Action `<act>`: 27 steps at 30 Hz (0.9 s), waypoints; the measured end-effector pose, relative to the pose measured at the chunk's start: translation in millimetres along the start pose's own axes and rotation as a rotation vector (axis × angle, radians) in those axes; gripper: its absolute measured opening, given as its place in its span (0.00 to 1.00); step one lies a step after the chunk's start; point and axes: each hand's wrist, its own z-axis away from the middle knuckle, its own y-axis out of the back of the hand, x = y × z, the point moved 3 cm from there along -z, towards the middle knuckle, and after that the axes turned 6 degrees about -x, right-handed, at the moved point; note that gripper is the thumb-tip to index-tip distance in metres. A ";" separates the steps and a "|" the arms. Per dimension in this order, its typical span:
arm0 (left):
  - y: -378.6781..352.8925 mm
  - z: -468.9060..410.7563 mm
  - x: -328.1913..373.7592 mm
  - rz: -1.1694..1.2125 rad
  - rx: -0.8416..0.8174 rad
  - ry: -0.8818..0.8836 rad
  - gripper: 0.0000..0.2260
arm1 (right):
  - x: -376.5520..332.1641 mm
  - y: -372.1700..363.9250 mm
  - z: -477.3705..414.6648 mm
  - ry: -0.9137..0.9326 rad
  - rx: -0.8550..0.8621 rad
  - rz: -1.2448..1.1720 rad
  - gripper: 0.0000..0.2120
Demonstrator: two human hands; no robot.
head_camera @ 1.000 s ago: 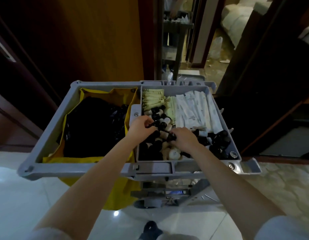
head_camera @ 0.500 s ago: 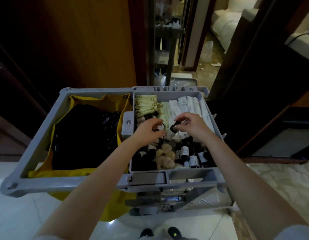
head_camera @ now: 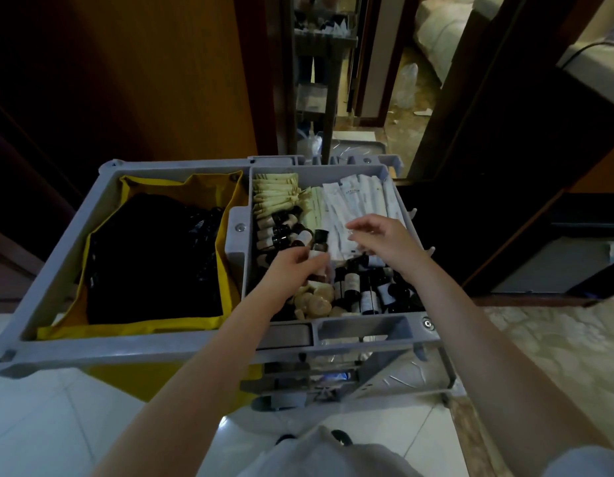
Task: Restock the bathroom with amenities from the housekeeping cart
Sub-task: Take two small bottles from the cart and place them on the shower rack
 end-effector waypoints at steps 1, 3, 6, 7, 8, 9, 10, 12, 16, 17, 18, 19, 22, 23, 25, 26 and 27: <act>2.3 1.5 -5.1 0.059 0.050 0.015 0.07 | 9.8 2.8 0.9 -0.043 0.048 0.088 0.03; 5.9 5.7 -10.2 0.168 0.126 0.037 0.07 | 28.9 3.4 3.1 -0.136 0.073 0.403 0.08; 7.2 10.9 -11.7 0.302 0.150 0.049 0.07 | 45.5 -10.0 3.9 -0.286 0.039 0.809 0.18; 7.7 11.8 -12.3 0.351 0.144 0.049 0.06 | 45.9 -15.2 2.5 -0.332 0.049 0.886 0.22; 8.1 12.5 -12.5 0.407 0.138 0.047 0.06 | 45.6 -20.7 -0.2 -0.376 0.049 0.940 0.25; 9.2 13.0 -12.9 0.463 0.133 0.044 0.06 | 43.7 -25.6 -2.6 -0.413 0.039 0.975 0.26; 10.5 13.5 -13.3 0.511 0.132 0.040 0.06 | 43.8 -30.1 -6.0 -0.446 0.027 0.985 0.25; 14.4 14.3 -14.8 0.551 0.142 0.035 0.05 | 43.5 -36.4 -11.0 -0.493 0.024 0.943 0.25; 24.0 13.3 -21.4 0.518 0.181 0.034 0.04 | 46.3 -39.1 -16.0 -0.539 0.020 0.766 0.19; 26.4 13.2 -22.3 0.510 0.194 0.037 0.04 | 46.6 -39.0 -16.7 -0.542 0.010 0.724 0.19; 28.8 13.1 -22.6 0.505 0.210 0.040 0.03 | 47.3 -39.1 -17.6 -0.534 -0.005 0.683 0.20; 31.2 13.0 -22.6 0.499 0.228 0.040 0.03 | 49.0 -39.1 -18.9 -0.508 -0.016 0.638 0.21; 35.5 11.7 -20.0 0.460 0.261 0.032 0.02 | 51.2 -39.0 -16.2 -0.403 -0.023 0.489 0.20; 35.0 10.4 -19.2 0.459 0.253 0.032 0.02 | 51.0 -37.7 -14.6 -0.368 -0.007 0.455 0.19; 31.6 8.3 -15.7 0.451 0.220 0.040 0.02 | 49.1 -32.8 -10.5 -0.315 0.063 0.332 0.15; 29.4 7.2 -13.8 0.448 0.206 0.046 0.02 | 47.9 -29.1 -8.7 -0.307 0.106 0.231 0.16; 27.3 5.6 -12.1 0.449 0.196 0.049 0.02 | 44.9 -24.4 -6.7 -0.306 0.148 0.119 0.17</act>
